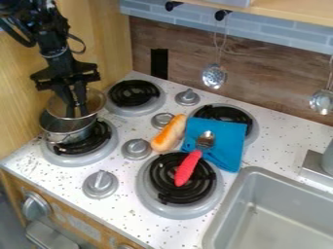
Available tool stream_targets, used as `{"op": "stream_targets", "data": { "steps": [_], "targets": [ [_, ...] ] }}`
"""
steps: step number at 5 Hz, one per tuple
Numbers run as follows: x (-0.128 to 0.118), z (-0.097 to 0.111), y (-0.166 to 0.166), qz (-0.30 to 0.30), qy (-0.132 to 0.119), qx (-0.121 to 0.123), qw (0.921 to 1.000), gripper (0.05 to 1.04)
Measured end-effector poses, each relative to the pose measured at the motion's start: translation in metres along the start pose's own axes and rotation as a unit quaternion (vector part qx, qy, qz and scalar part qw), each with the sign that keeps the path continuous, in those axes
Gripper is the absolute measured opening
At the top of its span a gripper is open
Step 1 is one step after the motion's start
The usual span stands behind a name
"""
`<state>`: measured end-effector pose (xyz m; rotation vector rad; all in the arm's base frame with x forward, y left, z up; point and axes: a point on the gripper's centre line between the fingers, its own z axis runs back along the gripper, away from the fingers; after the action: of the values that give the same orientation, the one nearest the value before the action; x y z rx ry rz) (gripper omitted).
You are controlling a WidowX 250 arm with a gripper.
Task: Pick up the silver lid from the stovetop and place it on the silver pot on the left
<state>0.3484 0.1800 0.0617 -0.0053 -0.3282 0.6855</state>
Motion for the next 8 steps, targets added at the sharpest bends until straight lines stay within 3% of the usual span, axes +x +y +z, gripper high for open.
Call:
{"op": "stream_targets", "data": {
  "steps": [1,4,6,8],
  "targets": [
    [0.0,-0.018,0.006,0.0,0.015,0.022,0.9996,0.314],
    [0.001,-0.022,0.008,0.003,0.018,0.029,0.9994,0.314],
    [-0.001,-0.021,0.012,-0.006,0.03,0.04,0.9987,0.398],
    [-0.001,-0.023,0.018,-0.035,0.045,0.063,0.9964,0.97]
  ]
}}
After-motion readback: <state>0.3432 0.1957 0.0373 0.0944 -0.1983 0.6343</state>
